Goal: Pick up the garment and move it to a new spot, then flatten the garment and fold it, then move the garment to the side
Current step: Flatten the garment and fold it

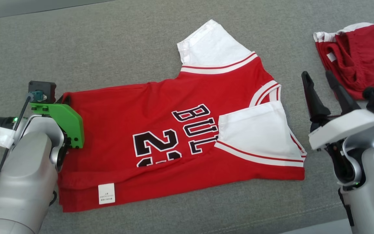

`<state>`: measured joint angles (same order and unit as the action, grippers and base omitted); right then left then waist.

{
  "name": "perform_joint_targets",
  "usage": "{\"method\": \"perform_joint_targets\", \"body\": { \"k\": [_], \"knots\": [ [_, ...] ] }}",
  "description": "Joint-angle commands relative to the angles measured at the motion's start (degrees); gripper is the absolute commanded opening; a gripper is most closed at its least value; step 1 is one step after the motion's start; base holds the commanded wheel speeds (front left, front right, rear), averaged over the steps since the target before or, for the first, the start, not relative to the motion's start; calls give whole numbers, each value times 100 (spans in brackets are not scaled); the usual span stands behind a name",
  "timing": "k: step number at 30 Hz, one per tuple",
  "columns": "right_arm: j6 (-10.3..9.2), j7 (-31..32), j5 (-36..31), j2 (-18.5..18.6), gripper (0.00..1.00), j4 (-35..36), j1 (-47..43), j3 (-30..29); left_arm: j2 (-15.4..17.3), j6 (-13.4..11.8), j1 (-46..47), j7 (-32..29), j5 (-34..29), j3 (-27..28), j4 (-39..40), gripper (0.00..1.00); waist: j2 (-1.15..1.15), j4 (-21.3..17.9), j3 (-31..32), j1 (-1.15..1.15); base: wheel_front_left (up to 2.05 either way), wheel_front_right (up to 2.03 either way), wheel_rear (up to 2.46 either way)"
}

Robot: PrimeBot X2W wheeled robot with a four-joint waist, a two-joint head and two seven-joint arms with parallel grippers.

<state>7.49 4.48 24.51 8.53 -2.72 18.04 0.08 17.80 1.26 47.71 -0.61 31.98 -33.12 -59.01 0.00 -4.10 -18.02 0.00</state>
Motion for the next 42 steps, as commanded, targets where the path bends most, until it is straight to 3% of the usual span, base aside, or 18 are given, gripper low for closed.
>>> {"method": "perform_joint_targets", "body": {
  "k": [1, 9, 21, 32, 42],
  "knots": [
    [0, 69, -106, 90, 100, -14, 209, -27, -35, 32, 116, 108, -58, -22, 39, 0, 0, 123, 25, 0, 0, 0, 0],
    [0, 665, -499, 308, 100, -692, 1419, 185, -309, 101, -26, 778, 61, 11, 525, 0, 0, 724, -11, 0, 0, 0, 0],
    [0, 1200, -1025, 504, 100, -2978, 3448, 298, -880, -75, -136, 1296, 232, 65, 1225, 0, 0, 1713, -667, 0, 0, 0, 0],
    [0, 1104, -1597, 500, 100, -4714, 4579, 119, -1190, -119, 54, 1493, 233, 53, 1458, 0, 0, 2020, -1150, 0, 0, 0, 0],
    [0, 1012, -1867, 448, 100, -5750, 4968, 218, -1269, -82, 31, 1549, 232, 23, 1414, 0, 0, 2033, -1136, 0, 0, 0, 0]
  ]
}}
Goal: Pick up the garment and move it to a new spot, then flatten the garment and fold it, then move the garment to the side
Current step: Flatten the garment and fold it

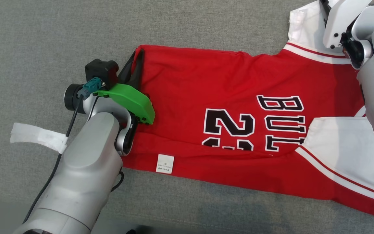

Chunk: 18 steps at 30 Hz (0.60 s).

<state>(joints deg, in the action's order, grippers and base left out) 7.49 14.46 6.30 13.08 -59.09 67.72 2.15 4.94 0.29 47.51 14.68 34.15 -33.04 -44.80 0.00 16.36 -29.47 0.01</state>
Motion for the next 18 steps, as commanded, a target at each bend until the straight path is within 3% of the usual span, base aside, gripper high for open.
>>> {"method": "perform_joint_targets", "body": {
  "k": [1, 3, 4, 5, 6, 7, 9, 10, 11, 18],
  "knots": [
    [0, 7, -77, -1, 100, -184, 19, 9, 21, 25, 52, 23, 12, 16, -20, 0, 0, -18, 13, -1, 0, 0, 0],
    [-1, -13, -159, 24, 98, -323, 65, 17, 27, 36, 64, 30, 11, 16, -35, 0, 0, -26, 12, -1, 0, 0, 0],
    [-3, -16, -204, 45, 85, -391, 84, 23, 29, 44, 70, 33, 11, 17, -43, 0, 0, -30, 13, -1, 0, 0, 0],
    [-4, -30, -250, 52, 63, -459, 92, 34, 31, 52, 76, 35, 14, 18, -49, 0, 0, -35, 12, -1, 0, 0, 0],
    [-4, -43, -280, 53, 47, -519, 96, 46, 33, 58, 81, 38, 19, 20, -58, 0, 0, -42, 12, -1, 0, 0, 0],
    [-4, -48, -327, 53, 43, -578, 107, 63, 37, 57, 86, 38, 24, 23, -70, 0, 0, -50, 14, -1, 0, 0, 0],
    [-4, -85, -405, 46, 26, -682, 114, 96, 45, 66, 94, 40, 31, 26, -91, 0, 0, -68, 23, -1, 0, 0, 0],
    [-4, -125, -430, 51, 5, -721, 119, 98, 50, 70, 96, 41, 37, 25, -102, 0, 0, -77, 28, -1, 0, 0, 0],
    [-6, -173, -451, 64, 0, -751, 129, 93, 57, 72, 97, 42, 38, 31, -117, 0, 0, -88, 34, -1, 0, 0, 0],
    [-4, -810, -249, -101, 0, -797, 210, -2, 141, 71, 43, 55, 59, 90, -222, 0, 0, -293, 185, -1, 0, 0, 0]
  ]
}}
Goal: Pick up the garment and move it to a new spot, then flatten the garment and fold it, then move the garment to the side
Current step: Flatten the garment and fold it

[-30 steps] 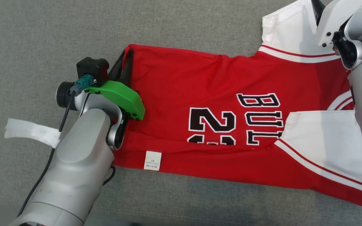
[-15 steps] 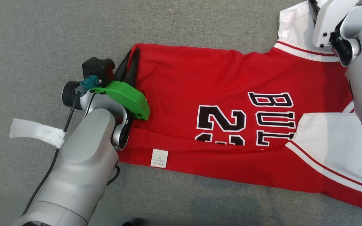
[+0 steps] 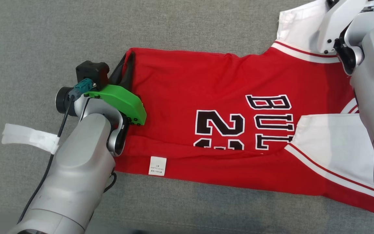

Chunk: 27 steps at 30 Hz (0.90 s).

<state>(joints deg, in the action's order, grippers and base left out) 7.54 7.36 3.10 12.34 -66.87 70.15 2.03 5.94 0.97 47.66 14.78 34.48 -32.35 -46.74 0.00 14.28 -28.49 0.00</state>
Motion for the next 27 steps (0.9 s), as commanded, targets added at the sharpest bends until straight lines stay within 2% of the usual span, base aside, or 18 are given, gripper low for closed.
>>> {"method": "perform_joint_targets", "body": {
  "k": [1, 6, 9, 17, 22, 27],
  "knots": [
    [-9, -187, 141, -58, 0, -5, -56, 33, 54, 28, 0, 47, 37, 27, -47, 0, 0, -122, 135, 0, 0, 0, 0],
    [-10, -531, 458, -135, 0, 120, -253, 282, 143, 145, -90, 28, 106, 37, -119, 0, 0, -293, 363, 0, 0, 0, 0],
    [-9, -845, 980, -163, 0, 472, -631, 697, 237, 219, -111, -56, 163, 44, -206, 0, 0, -491, 633, 0, 0, 0, 0],
    [-9, -1171, 2255, 299, 0, 1998, -1898, 1469, 510, 265, -399, -129, 295, 98, -188, 0, 0, -810, 1174, 0, 0, 0, 0],
    [-8, -1223, 2803, 622, 0, 3208, -2901, 1425, 665, 276, -720, -176, 370, 110, -36, 0, 0, -923, 1458, 0, 0, 0, 0],
    [-8, -1080, 2997, 700, 0, 4421, -4018, 1068, 837, 219, -1065, -225, 514, 201, 149, 0, 0, -1018, 1672, 0, 0, 0, 0]
  ]
}}
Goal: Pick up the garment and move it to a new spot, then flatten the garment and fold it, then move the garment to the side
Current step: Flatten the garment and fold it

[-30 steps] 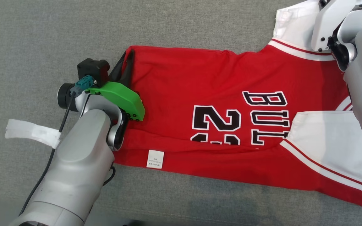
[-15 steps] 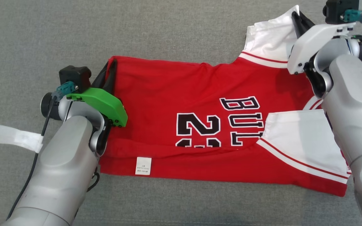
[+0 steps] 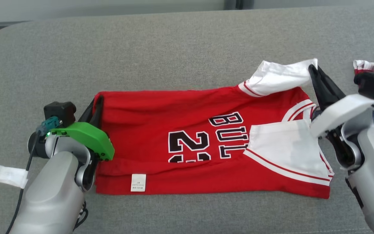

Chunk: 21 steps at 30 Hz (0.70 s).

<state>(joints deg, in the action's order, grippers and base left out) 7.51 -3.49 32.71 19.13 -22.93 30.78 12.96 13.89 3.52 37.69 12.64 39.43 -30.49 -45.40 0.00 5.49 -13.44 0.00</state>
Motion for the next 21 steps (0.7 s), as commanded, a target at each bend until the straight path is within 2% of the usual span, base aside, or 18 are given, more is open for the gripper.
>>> {"method": "perform_joint_targets", "body": {
  "k": [1, 6, 11, 21],
  "knots": [
    [-4, 55, 11, -5, 0, 251, -309, -114, 75, -46, -146, -18, 56, 28, 56, 0, 0, -157, 200, 0, 0, 0, 0],
    [-4, 314, -115, -272, 0, 1188, -1317, -577, 204, -91, -598, -7, 301, 214, 385, 0, 0, -243, 294, 0, 0, 0, 0],
    [-3, 542, -228, -624, 0, 1680, -1994, -921, 295, -172, -1126, 18, 518, 347, 751, 0, 0, -303, 321, 0, 0, 0, 0],
    [-3, 402, -372, -979, 0, 1396, -2317, -1087, 234, -412, -1895, 100, 700, 455, 1190, 0, 0, -314, 358, 0, 0, 0, 0]
  ]
}}
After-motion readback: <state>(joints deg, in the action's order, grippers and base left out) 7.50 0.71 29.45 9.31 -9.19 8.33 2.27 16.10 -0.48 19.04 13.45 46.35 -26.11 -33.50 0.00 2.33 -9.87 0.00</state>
